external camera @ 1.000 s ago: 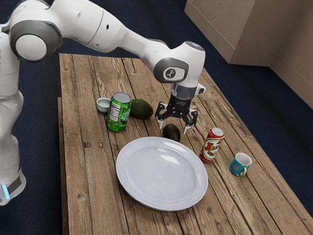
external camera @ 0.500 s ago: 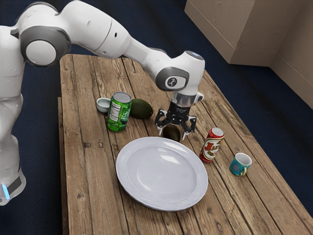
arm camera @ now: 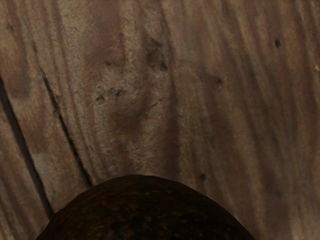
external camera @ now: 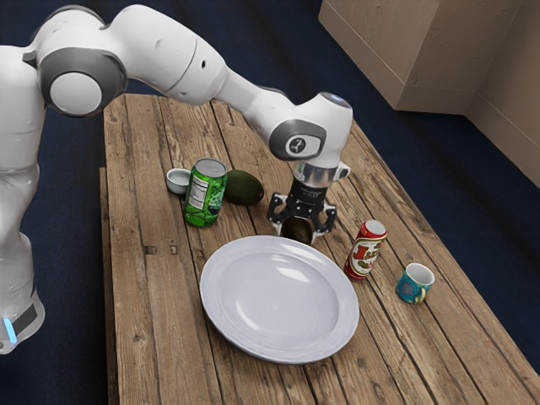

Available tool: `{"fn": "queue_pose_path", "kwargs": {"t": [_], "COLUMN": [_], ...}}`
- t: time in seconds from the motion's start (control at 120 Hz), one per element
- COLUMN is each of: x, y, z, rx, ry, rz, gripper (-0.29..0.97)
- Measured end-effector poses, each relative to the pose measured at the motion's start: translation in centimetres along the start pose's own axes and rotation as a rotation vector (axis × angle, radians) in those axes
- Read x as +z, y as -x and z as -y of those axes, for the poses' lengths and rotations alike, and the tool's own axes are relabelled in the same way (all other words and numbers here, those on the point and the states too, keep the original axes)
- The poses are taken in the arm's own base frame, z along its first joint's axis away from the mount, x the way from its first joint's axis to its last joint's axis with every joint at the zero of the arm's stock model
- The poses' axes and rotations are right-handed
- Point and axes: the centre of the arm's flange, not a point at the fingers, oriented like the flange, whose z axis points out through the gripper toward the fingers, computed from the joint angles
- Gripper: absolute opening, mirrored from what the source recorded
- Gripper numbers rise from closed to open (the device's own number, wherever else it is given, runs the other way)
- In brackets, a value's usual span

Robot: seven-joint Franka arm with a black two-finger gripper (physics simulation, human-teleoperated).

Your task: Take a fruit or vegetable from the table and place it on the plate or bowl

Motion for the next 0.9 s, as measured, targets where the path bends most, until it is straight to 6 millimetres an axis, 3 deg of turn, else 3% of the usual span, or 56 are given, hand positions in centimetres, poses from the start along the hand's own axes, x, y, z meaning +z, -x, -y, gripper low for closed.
{"fn": "queue_pose_path", "kwargs": {"t": [0.15,0.317,0.425,0.5,0.6,0.65,0.692,0.808,0.9], "x": [-1.5,-10.5,-13.1,-13.1,-11.8,-11.5,-11.5,-11.5,-11.1], "y": [0.3,2.1,3.6,6.7,17.6,21.0,21.5,19.5,22.1], "z": [0.2,2.0,2.8,3.0,2.1,2.2,2.3,2.3,2.3], "rx": [0.007,0.052,0.06,0.09,0.247,0.292,0.288,0.218,0.237], "ry": [0.021,0.152,0.19,0.186,0.165,0.16,0.158,0.157,0.153], "rz": [-0.008,-0.059,-0.069,-0.064,-0.046,-0.039,-0.038,-0.039,-0.036], "gripper": [0.37,0.36,0.36,0.36,0.35,0.35,0.35,0.37,0.38]}}
